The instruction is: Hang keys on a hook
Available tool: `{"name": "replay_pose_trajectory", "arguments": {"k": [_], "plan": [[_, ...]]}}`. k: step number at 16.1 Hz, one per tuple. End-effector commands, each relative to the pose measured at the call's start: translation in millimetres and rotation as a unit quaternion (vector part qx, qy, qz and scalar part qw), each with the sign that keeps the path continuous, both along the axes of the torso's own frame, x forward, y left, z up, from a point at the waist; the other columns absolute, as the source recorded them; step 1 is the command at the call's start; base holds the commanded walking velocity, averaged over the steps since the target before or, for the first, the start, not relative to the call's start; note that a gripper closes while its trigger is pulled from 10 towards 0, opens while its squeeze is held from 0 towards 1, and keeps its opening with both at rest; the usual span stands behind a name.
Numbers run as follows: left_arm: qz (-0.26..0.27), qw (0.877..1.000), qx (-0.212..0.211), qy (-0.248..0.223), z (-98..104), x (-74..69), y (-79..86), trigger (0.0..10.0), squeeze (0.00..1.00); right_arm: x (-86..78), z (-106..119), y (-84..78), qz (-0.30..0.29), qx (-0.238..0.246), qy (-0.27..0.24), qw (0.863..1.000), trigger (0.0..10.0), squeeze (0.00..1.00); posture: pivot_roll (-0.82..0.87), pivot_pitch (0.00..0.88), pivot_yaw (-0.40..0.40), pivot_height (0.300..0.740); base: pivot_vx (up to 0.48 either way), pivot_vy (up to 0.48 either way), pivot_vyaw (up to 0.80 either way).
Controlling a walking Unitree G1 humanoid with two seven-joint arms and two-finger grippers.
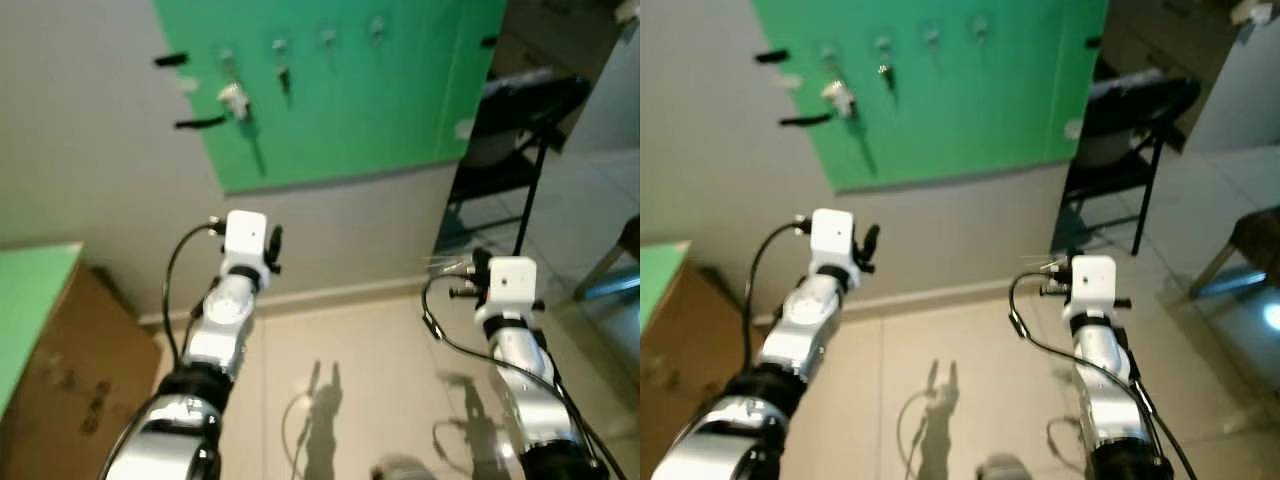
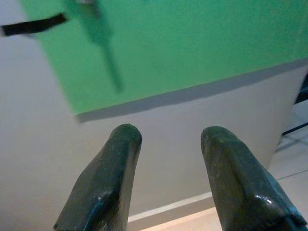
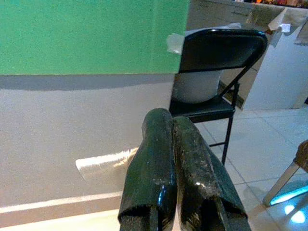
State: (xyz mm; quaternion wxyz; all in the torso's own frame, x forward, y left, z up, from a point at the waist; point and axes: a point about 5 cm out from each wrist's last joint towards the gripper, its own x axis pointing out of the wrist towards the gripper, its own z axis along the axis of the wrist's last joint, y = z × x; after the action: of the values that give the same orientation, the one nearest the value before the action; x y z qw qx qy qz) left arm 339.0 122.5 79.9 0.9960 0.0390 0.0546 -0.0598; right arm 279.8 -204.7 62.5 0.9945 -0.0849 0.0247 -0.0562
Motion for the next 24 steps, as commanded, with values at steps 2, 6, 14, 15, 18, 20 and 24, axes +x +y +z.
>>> {"name": "replay_pose_trajectory", "arguments": {"k": [2, 6, 14, 15, 18, 20, 24], "plan": [[-0.009, 1.000, 0.002, 0.000, 1, 0.9, -6.9, 10.0, 0.00, 1.0, 1, -2.7, -0.003, -0.001, -0.002, 1.000, 10.0, 0.00, -0.20, 0.000, 0.062, 0.728, 0.471, 0.000, 0.00], [0.001, 1.000, 0.007, 0.005, 1, 3.5, -6.9, 10.0, 0.00, 2.6, 2, -4.1, -0.003, 0.000, 0.000, 1.000, 10.0, 0.00, -0.20, 0.000, 0.063, 0.728, 0.472, 0.000, 0.00], [-0.013, 0.999, -0.027, 0.019, -28, -26.0, 5.6, 10.0, 0.00, 7.6, 14, -25.3, 0.009, -0.035, 0.009, 0.999, 10.0, 0.00, -0.18, 0.000, -0.026, 0.728, 0.000, 0.000, 0.58], [-0.016, 0.999, -0.023, 0.015, -28, -27.1, 3.8, 10.0, 0.00, 7.9, 15, -26.0, 0.013, -0.038, 0.009, 0.999, 10.0, 0.00, -0.18, 0.000, -0.037, 0.728, 0.000, 0.000, 0.00], [-0.035, 0.999, -0.008, 0.003, -24, -27.0, -3.3, 10.0, 0.00, 11.1, 16, -23.2, 0.018, -0.031, 0.009, 0.999, 10.0, 0.00, -0.18, 0.000, -0.045, 0.728, 0.000, -0.320, 0.00], [-0.048, 0.999, 0.003, -0.004, -20, -23.4, -4.1, 10.0, 0.00, 11.3, 15, -18.6, 0.019, -0.027, 0.009, 0.999, 10.0, 0.00, -0.18, 0.000, -0.027, 0.728, 0.000, -0.472, 0.00], [-0.052, 0.999, 0.004, -0.003, -15, -17.5, -5.7, 10.0, 0.00, 7.6, 12, -15.5, 0.018, -0.028, 0.011, 0.999, 10.0, 0.00, -0.20, 0.000, 0.001, 0.728, 0.000, -0.469, 0.76]]}}
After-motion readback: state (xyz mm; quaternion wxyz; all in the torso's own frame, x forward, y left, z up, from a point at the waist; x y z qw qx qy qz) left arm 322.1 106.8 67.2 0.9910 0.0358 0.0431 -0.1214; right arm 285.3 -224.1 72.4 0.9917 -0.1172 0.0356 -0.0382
